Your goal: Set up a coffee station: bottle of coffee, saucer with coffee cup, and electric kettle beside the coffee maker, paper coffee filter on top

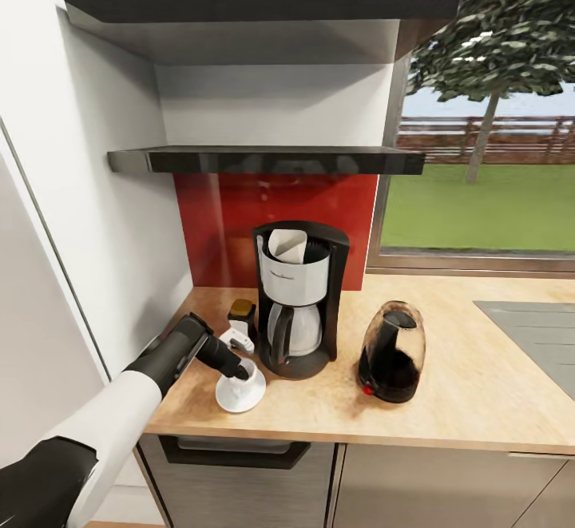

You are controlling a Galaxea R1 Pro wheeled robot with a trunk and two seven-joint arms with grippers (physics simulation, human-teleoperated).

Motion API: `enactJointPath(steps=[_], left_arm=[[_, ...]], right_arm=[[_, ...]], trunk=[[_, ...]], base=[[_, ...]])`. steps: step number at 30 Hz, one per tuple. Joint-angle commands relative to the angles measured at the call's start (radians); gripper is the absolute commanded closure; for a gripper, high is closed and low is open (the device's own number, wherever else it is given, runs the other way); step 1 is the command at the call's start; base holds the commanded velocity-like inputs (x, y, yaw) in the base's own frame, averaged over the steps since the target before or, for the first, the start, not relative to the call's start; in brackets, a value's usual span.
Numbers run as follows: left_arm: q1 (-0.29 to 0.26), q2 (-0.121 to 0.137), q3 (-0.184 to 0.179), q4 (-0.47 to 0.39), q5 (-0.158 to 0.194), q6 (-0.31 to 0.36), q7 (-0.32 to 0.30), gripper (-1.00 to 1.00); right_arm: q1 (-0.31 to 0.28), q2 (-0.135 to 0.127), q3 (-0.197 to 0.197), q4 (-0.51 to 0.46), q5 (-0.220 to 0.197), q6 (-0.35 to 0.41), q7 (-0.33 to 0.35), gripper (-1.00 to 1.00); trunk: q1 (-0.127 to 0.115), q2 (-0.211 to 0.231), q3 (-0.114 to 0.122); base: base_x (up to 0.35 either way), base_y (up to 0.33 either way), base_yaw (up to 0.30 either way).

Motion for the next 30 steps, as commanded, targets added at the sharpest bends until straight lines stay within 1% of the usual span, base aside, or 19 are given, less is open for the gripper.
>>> enactJointPath(steps=[1, 8, 15, 17, 18, 20, 21, 22, 23, 24, 26, 27, 28, 29, 30], left_arm=[[-0.001, 0.002, 0.001, -0.006, -0.01, 0.0, -0.009, -1.0], [-0.012, 0.004, 0.008, -0.013, -0.01, 0.002, -0.009, -1.0], [-0.016, 0.009, 0.011, -0.015, -0.009, 0.0, -0.007, -1.0], [-0.017, 0.013, 0.025, -0.015, -0.008, -0.002, -0.006, -1.0], [-0.018, 0.014, 0.039, -0.016, -0.007, -0.002, -0.005, -1.0], [-0.019, 0.015, 0.079, -0.017, -0.007, -0.005, -0.004, -1.0], [-0.02, 0.015, 0.118, -0.032, -0.006, -0.007, -0.004, -1.0], [-0.009, 0.024, 0.197, -0.101, -0.006, -0.013, -0.004, -1.0], [-0.005, 0.038, 0.237, -0.143, -0.005, -0.015, -0.005, -1.0], [-0.003, 0.044, 0.251, -0.157, -0.005, -0.015, -0.005, -1.0], [-0.001, 0.062, 0.308, -0.202, -0.003, -0.017, -0.006, -1.0], [0.001, 0.07, 0.357, -0.225, -0.003, -0.025, -0.007, -1.0], [0.001, 0.072, 0.375, -0.23, -0.003, -0.031, -0.008, -1.0], [0.002, 0.076, 0.429, -0.24, -0.002, -0.058, -0.012, -1.0], [0.009, 0.079, 0.483, -0.246, -0.002, -0.107, -0.014, -1.0]], right_arm=[[0.0, 0.0, 0.009, -0.002, -0.01, 0.004, -0.002, -1.0], [0.0, 0.0, 0.009, -0.002, -0.01, 0.004, -0.002, -1.0], [0.0, 0.0, 0.009, -0.002, -0.01, 0.004, -0.002, -1.0], [0.0, 0.001, 0.009, -0.002, -0.01, 0.004, -0.002, -1.0], [0.0, 0.001, 0.009, -0.002, -0.01, 0.004, -0.002, -1.0], [0.0, 0.001, 0.009, -0.002, -0.01, 0.004, -0.002, -1.0], [0.0, 0.0, 0.009, -0.002, -0.01, 0.004, -0.002, -1.0], [0.0, 0.001, 0.009, -0.002, -0.01, 0.004, -0.002, -1.0], [0.0, 0.001, 0.009, -0.002, -0.01, 0.004, -0.002, -1.0], [0.0, 0.001, 0.009, -0.002, -0.01, 0.004, -0.002, -1.0], [0.0, 0.001, 0.009, -0.002, -0.01, 0.004, -0.002, -1.0], [0.0, 0.001, 0.009, -0.002, -0.01, 0.004, -0.002, -1.0], [0.0, 0.001, 0.009, -0.002, -0.01, 0.004, -0.002, -1.0], [0.0, 0.001, 0.009, -0.002, -0.01, 0.004, -0.002, -1.0], [0.0, 0.001, 0.009, -0.002, -0.01, 0.004, -0.002, -1.0]], trunk=[[0.001, -0.002, -0.002], [0.001, -0.002, -0.002], [0.001, -0.002, -0.002], [0.001, -0.002, -0.002], [0.001, -0.002, -0.002], [0.001, -0.002, -0.002], [0.001, -0.002, -0.002], [0.001, -0.002, -0.002], [0.001, -0.002, -0.002], [0.001, -0.002, -0.002], [0.001, -0.002, -0.002], [0.001, -0.002, -0.002], [0.001, -0.002, -0.002], [0.001, -0.002, -0.002], [0.001, -0.002, -0.002]], base=[[0.0, 0.0, 0.0], [-0.007, 0.0, 0.0], [-0.256, 0.0, 0.0], [-0.21, 0.0, 0.0], [-0.107, 0.0, 0.0], [-0.052, 0.0, 0.0], [-0.022, 0.0, 0.0], [-0.006, 0.0, 0.0], [-0.003, 0.0, 0.0], [-0.002, 0.0, 0.0], [-0.001, 0.0, 0.0], [0.0, 0.0, 0.0], [0.0, 0.0, 0.0], [0.0, 0.0, 0.0], [0.0, 0.0, 0.0]])
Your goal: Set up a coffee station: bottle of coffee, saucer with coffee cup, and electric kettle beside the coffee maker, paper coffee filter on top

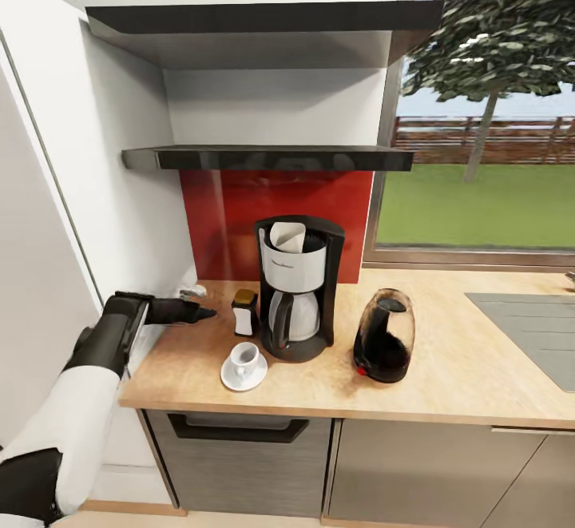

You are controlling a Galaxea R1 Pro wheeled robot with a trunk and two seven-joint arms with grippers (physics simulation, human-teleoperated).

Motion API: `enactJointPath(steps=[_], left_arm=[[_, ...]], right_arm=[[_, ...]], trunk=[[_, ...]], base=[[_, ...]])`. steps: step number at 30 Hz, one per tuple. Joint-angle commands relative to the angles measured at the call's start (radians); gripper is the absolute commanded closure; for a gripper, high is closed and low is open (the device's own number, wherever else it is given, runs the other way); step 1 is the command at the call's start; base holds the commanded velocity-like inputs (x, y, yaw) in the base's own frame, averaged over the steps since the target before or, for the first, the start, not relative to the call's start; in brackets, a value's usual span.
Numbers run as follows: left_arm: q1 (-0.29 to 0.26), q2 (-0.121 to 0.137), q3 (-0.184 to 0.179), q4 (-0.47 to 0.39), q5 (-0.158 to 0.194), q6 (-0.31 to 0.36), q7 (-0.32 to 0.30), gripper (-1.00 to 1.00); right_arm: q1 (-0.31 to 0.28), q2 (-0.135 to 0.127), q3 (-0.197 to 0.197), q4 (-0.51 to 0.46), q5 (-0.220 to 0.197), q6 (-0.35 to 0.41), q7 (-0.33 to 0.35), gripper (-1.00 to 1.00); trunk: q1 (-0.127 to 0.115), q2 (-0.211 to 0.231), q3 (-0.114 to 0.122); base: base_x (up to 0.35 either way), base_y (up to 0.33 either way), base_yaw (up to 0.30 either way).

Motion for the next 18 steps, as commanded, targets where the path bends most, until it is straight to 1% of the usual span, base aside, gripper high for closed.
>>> enactJointPath(steps=[1, 2, 4, 5, 8, 9, 11, 13, 15, 18], left_arm=[[0.01, 0.001, 0.019, -0.003, -0.01, -0.019, -0.01, -1.0], [0.036, 0.008, 0.034, -0.006, -0.01, -0.043, -0.011, -1.0], [0.085, 0.025, 0.044, -0.016, -0.008, -0.078, -0.012, -1.0], [0.098, 0.029, 0.046, -0.019, -0.007, -0.09, -0.012, -1.0], [0.169, 0.041, 0.052, -0.029, -0.007, -0.182, -0.012, -1.0], [0.195, 0.044, 0.054, -0.031, -0.009, -0.231, -0.011, -1.0], [0.207, 0.045, 0.054, -0.031, -0.009, -0.253, -0.01, -1.0], [0.213, 0.046, 0.055, -0.031, -0.01, -0.265, -0.011, -1.0], [0.217, 0.046, 0.055, -0.031, -0.009, -0.269, -0.011, -1.0], [0.218, 0.046, 0.055, -0.033, -0.005, -0.271, -0.012, -1.0]], right_arm=[[0.0, 0.0, 0.009, -0.002, -0.01, 0.004, -0.002, -1.0], [0.0, 0.0, 0.009, -0.002, -0.01, 0.004, -0.002, -1.0], [0.0, 0.0, 0.009, -0.003, -0.01, 0.004, -0.002, -1.0], [0.0, 0.0, 0.009, -0.003, -0.011, 0.004, -0.002, -1.0], [0.0, 0.0, 0.009, -0.003, -0.011, 0.003, -0.002, -1.0], [0.0, 0.001, 0.009, -0.003, -0.011, 0.002, -0.002, -1.0], [0.0, 0.001, 0.008, -0.003, -0.012, 0.002, -0.002, -1.0], [0.0, 0.001, 0.008, -0.003, -0.012, 0.002, -0.003, -1.0], [0.0, 0.001, 0.008, -0.003, -0.012, 0.002, -0.003, -1.0], [0.0, 0.001, 0.007, -0.003, -0.012, 0.001, -0.003, -1.0]], trunk=[[0.001, -0.002, -0.002], [0.001, -0.002, -0.002], [0.001, -0.002, -0.002], [0.001, -0.002, -0.002], [0.001, -0.002, -0.002], [0.001, -0.002, -0.002], [0.001, -0.002, -0.002], [0.001, -0.002, -0.002], [0.001, -0.002, -0.002], [0.001, -0.002, -0.002]], base=[[0.0, 0.0, 0.0], [0.0, 0.0, 0.0], [0.0, 0.0, 0.0], [0.0, 0.0, 0.0], [0.0, 0.0, 0.0], [-0.006, 0.0, 0.0], [-0.09, 0.0, 0.0], [-0.236, 0.0, 0.0], [-0.265, 0.0, 0.0], [-0.098, 0.0, 0.0]])
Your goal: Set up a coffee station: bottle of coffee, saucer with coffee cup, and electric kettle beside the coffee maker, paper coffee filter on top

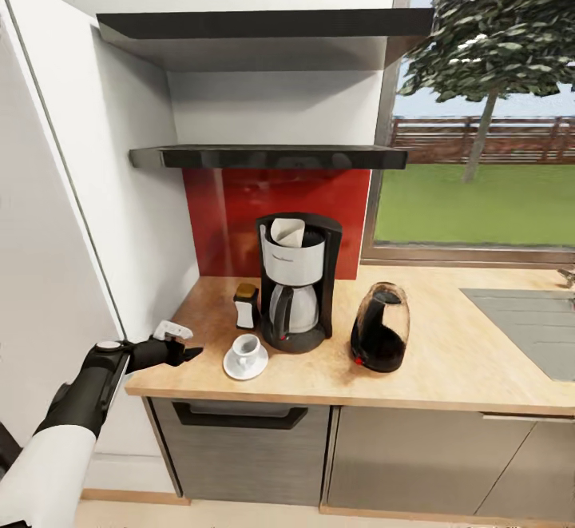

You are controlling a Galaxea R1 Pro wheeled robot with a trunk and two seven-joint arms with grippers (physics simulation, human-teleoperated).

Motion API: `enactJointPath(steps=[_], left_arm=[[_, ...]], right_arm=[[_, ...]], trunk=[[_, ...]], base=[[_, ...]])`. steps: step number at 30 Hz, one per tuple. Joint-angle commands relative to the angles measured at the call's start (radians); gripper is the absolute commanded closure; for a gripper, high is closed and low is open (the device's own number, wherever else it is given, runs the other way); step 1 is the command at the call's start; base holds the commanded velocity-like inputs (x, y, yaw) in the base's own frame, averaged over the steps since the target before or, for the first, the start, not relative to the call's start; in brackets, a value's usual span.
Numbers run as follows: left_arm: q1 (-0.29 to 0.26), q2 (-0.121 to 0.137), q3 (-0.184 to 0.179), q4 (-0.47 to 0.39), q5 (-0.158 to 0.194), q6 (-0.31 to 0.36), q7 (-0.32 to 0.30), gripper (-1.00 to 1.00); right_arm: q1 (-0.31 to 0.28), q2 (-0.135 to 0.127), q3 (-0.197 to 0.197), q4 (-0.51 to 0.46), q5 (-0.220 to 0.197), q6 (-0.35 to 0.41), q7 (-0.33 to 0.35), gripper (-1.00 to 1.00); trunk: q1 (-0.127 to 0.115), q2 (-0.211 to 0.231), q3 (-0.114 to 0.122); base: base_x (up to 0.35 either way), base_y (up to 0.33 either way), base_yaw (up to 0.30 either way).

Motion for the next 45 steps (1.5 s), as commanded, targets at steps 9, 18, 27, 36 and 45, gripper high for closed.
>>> enactJointPath(steps=[9, 18, 27, 36, 45], left_arm=[[0.004, -0.001, 0.003, -0.008, 0.035, -0.002, -0.012, -1.0], [0.017, -0.001, 0.004, -0.029, 0.039, -0.013, -0.096, -1.0], [0.155, 0.041, 0.011, -0.03, 0.164, -0.184, -0.188, -1.0], [0.319, 0.051, 0.19, -0.029, 0.178, -0.374, -0.309, -1.0], [0.458, 0.044, 0.274, 0.021, 0.167, -0.438, -0.374, -1.0]], right_arm=[[0.0, 0.0, 0.008, -0.002, -0.01, 0.003, -0.002, -1.0], [0.0, 0.0, 0.008, -0.002, -0.01, 0.003, -0.002, -1.0], [0.0, 0.0, 0.008, -0.002, -0.01, 0.003, -0.002, -1.0], [0.0, 0.0, 0.009, -0.007, -0.01, 0.001, -0.002, -1.0], [0.0, 0.003, 0.008, -0.011, -0.011, 0.001, -0.002, -1.0]], trunk=[[0.0, -0.002, -0.002], [0.0, -0.002, -0.002], [0.0, -0.002, -0.002], [0.0, -0.002, -0.002], [0.0, -0.002, -0.002]], base=[[-0.148, 0.0, 0.0], [-0.179, 0.0, 0.0], [-0.005, 0.0, 0.0], [0.0, 0.0, 0.0], [0.0, 0.0, 0.0]])
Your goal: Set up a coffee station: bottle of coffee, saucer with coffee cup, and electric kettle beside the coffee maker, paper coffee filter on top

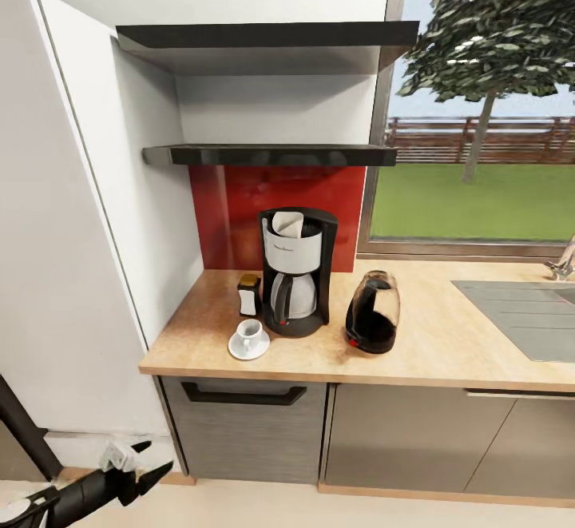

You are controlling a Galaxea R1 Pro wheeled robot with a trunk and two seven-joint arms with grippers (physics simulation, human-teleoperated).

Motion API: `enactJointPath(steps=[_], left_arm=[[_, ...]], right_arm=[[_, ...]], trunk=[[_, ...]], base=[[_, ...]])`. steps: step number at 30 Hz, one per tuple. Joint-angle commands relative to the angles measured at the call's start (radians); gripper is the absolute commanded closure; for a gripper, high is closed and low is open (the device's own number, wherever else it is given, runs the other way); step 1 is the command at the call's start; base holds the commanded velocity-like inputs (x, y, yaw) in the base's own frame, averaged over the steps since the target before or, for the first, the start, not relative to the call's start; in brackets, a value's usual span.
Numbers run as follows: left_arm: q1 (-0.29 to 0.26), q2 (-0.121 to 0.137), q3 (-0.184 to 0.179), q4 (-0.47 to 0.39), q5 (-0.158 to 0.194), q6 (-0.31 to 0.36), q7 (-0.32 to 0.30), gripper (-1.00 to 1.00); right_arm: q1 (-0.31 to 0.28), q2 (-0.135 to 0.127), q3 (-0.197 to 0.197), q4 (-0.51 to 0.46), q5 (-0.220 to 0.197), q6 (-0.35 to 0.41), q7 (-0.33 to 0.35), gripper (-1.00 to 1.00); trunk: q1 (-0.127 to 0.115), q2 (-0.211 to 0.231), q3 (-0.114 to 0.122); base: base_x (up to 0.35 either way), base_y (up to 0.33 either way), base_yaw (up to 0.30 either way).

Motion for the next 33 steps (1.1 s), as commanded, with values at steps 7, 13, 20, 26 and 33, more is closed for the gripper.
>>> enactJointPath(steps=[7, 13, 20, 26, 33], left_arm=[[0.04, 0.007, 0.003, 0.322, -0.221, -0.078, 0.377, -1.0], [0.044, -0.006, -0.001, 0.596, -0.345, -0.07, 0.864, -1.0], [0.044, -0.043, -0.001, 0.724, -0.351, 0.126, 1.045, -1.0], [0.044, -0.064, -0.003, 0.805, -0.352, 0.198, 1.187, -1.0], [0.044, -0.088, -0.041, 0.847, -0.373, 0.205, 1.274, -1.0]], right_arm=[[0.0, 0.023, 0.007, -0.015, -0.01, 0.004, -0.002, -1.0], [0.0, 0.035, 0.006, -0.072, -0.011, 0.005, -0.002, -1.0], [0.0, 0.037, 0.006, -0.084, -0.011, 0.008, 0.0, -1.0], [0.0, 0.037, 0.003, -0.084, -0.016, 0.013, 0.001, -1.0], [0.0, 0.079, -0.002, -0.083, -0.02, 0.045, -0.002, -1.0]], trunk=[[0.001, -0.002, -0.001], [0.001, -0.002, -0.001], [0.001, -0.002, -0.001], [0.001, -0.002, -0.001], [0.001, -0.002, -0.001]], base=[[0.0, 0.0, 0.0], [0.0, 0.0, 0.0], [0.0, 0.0, 0.0], [0.0, 0.0, 0.0], [0.0, 0.0, 0.0]])
